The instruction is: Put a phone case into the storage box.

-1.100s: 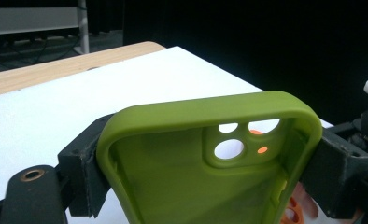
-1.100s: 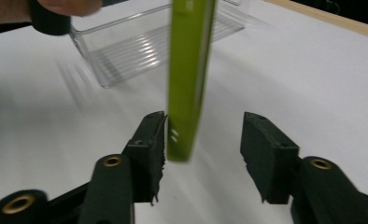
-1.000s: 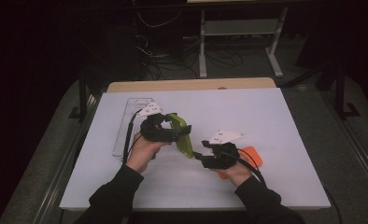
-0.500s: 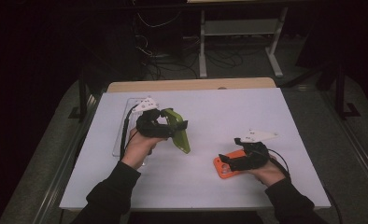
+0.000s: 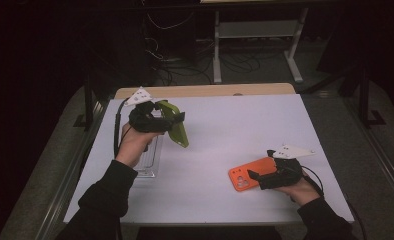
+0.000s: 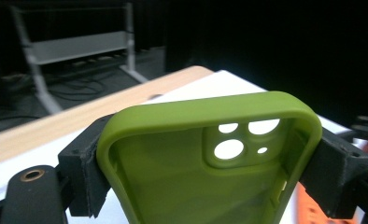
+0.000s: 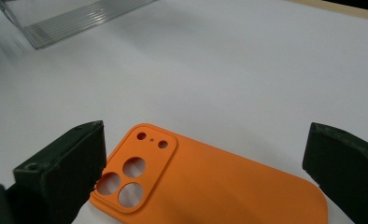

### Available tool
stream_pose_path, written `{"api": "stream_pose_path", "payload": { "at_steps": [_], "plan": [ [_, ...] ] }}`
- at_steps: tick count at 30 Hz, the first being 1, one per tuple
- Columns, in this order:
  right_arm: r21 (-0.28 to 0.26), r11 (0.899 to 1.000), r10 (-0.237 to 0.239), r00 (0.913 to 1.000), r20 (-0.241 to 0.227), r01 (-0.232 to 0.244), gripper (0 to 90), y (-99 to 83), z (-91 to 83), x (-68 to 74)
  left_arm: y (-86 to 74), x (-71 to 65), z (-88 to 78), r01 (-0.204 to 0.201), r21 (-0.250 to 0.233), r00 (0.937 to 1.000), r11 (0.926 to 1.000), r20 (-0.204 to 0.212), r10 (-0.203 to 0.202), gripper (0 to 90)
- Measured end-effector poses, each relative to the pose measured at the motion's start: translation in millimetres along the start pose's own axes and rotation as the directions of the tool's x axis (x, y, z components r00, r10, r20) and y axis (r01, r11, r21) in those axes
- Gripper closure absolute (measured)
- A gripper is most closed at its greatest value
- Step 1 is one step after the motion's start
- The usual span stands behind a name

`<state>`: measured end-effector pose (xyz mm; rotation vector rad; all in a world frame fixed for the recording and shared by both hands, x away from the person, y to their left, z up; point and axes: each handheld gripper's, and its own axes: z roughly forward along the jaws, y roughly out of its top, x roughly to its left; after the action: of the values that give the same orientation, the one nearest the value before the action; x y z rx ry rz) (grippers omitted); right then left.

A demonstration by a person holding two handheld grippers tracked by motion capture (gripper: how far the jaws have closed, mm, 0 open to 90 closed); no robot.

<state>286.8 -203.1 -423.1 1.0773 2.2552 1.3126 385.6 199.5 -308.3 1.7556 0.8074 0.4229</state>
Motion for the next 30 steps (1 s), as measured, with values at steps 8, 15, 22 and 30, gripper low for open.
{"api": "stream_pose_path", "payload": {
  "at_steps": [8,15,22,30],
  "plan": [
    [0.0,1.0,0.004,0.9999,0.013,-0.004,0.0,-0.3,0.3,-1.1,20.5,24.6,-8.6,-0.008,-0.047,0.9914,0.9989,-0.131,0.002,14.8],
    [0.004,1.0,0.004,0.9999,0.015,-0.004,0.0,-0.8,0.0,-1.1,33.6,49.7,-2.4,-0.016,-0.032,0.9613,0.9993,-0.275,0.007,14.8],
    [0.0,1.0,0.007,0.9998,0.016,-0.007,0.0,-1.7,-0.5,-2.0,34.7,73.4,10.0,-0.013,-0.01,0.9145,0.9999,-0.404,0.008,14.8],
    [0.002,1.0,0.015,0.9999,0.007,-0.015,0.0,-4.0,-1.2,-2.7,17.9,101.5,34.8,0.06,-0.007,0.8707,0.9982,-0.489,-0.056,14.8]
  ]
}}
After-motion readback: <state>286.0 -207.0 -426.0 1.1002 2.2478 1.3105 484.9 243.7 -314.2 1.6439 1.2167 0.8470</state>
